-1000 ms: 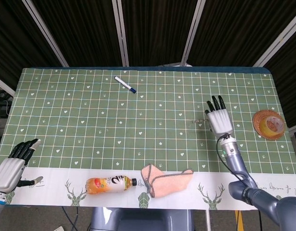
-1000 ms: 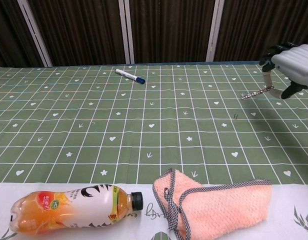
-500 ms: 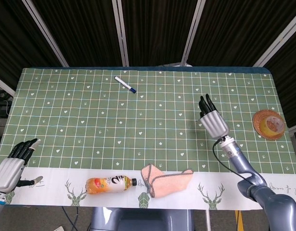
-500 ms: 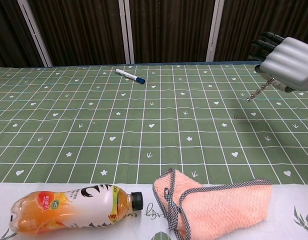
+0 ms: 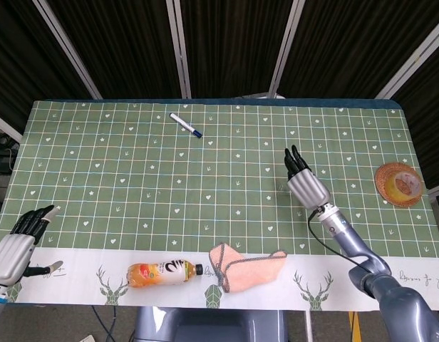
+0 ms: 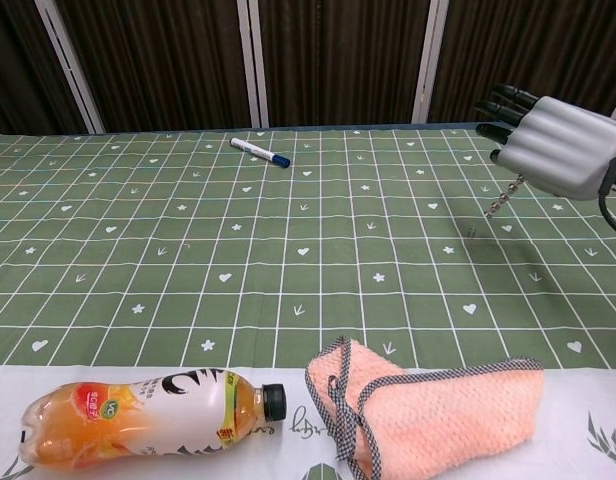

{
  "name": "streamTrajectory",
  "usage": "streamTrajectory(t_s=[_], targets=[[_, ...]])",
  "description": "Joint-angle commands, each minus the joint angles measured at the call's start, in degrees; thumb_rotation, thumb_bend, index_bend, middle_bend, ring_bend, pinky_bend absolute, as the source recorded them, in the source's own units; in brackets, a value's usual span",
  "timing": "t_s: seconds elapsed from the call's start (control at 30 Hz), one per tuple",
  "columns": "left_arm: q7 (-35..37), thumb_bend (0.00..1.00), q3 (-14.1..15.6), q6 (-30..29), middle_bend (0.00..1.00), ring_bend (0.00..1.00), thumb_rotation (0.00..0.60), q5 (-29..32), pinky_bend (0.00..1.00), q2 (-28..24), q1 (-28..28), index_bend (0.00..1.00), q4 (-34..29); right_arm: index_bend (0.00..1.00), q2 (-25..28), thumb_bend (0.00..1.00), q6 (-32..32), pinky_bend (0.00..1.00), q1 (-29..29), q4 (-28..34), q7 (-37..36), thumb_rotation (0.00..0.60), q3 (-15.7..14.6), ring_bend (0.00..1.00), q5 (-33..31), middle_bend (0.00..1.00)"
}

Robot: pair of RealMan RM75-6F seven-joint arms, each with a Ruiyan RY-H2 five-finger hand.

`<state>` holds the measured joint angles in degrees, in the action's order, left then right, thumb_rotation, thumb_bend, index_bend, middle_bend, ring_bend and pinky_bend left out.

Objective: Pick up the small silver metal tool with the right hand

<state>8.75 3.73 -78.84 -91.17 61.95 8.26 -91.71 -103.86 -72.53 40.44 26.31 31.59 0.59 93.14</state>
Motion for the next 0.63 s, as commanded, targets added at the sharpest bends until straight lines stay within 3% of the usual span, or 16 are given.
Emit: streamTrajectory(t_s=[0.03,0.63], targets=[[0.07,0.0,-0.01,0.01,0.0,0.0,0.6,0.08,0.0,-0.06,-0.03,0.0,0.02,0.6,-0.34,0.35,0.24,0.01,0.14,-0.26,0.17,0.6,0.02,0.0,-0.02,0.17],[0.37,0.0,-0.1,-0.2,0.0,0.0,0.6,0.33,0.0,-0.33,-0.28,0.0,-0.22,0.6,-1.92,0.35,1.22,0.01,-0.02,-1.56,0.14,0.6,-0.25,0.0,0.0,0.17]])
